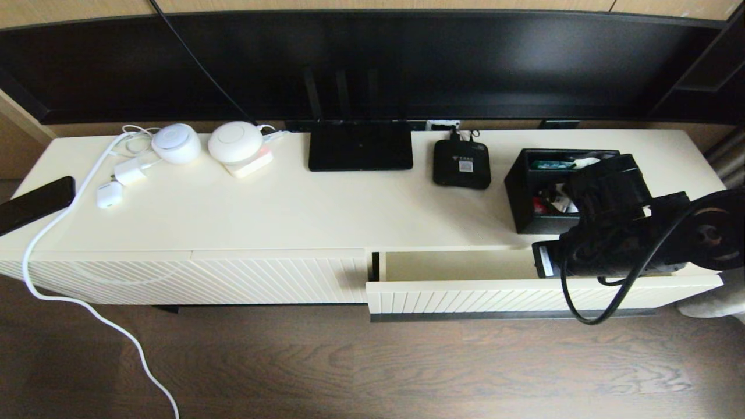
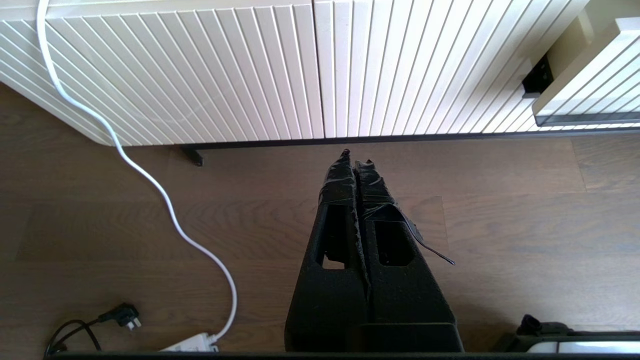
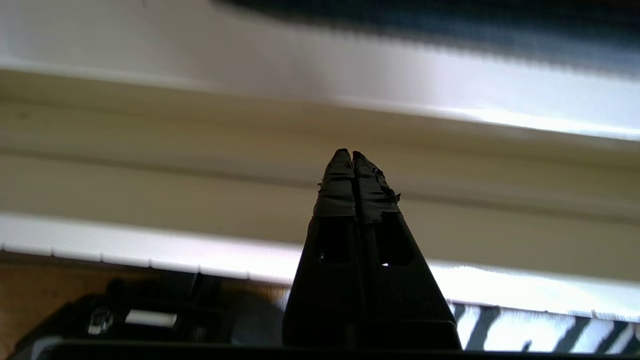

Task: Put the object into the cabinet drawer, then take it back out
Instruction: Open the drawer

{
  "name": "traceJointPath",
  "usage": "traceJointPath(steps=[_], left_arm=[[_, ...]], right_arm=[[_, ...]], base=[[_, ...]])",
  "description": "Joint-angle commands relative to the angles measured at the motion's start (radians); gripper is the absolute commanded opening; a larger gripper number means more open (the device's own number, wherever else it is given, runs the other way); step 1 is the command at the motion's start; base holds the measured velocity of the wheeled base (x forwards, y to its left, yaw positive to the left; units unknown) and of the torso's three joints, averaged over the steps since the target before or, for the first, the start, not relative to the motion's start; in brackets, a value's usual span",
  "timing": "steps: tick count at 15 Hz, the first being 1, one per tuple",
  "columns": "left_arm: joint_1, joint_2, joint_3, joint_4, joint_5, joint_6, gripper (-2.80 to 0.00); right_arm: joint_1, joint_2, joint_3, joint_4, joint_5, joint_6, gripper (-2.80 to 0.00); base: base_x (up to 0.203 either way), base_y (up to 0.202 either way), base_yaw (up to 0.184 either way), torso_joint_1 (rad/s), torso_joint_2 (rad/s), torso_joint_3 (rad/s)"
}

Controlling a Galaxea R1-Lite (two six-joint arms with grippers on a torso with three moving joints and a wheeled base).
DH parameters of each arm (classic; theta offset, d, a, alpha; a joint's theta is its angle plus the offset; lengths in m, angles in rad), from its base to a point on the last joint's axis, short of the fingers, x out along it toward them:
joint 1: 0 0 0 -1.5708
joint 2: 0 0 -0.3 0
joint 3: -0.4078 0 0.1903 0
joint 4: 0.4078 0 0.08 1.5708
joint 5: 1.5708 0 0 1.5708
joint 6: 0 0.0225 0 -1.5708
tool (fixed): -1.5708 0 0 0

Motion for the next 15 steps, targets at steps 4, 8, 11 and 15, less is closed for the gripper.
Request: traceJointPath(steps=[4,8,11,15], left_arm=[[0.000,0.002,0.001,0.000,0.000,0.001,-2.80],[0.000,0.001,-0.001,0.000,0.000,0.001,-2.80],[0.000,0.002,-0.001,-0.001,0.000,0.001,-2.80],[0.000,0.001,-0.001,-0.001,0.000,0.001,-2.80]], right_arm=[[-0.003,0.032,-0.003,-0.014,-0.002,0.000,-2.80],[-0.003,0.025,0.009,0.029,-0.002,0.002,-2.80],[-0.003,0.006,0.016,0.108,-0.001,0.008,-2.80],[0.003,-0.024,0.091,0.119,0.001,0.012,-2.80]], base=[[0.000,0.000,0.000,0.000,0.00,0.000],[0.000,0.000,0.000,0.000,0.00,0.000],[0.000,0.000,0.000,0.000,0.00,0.000],[0.000,0.000,0.000,0.000,0.00,0.000]])
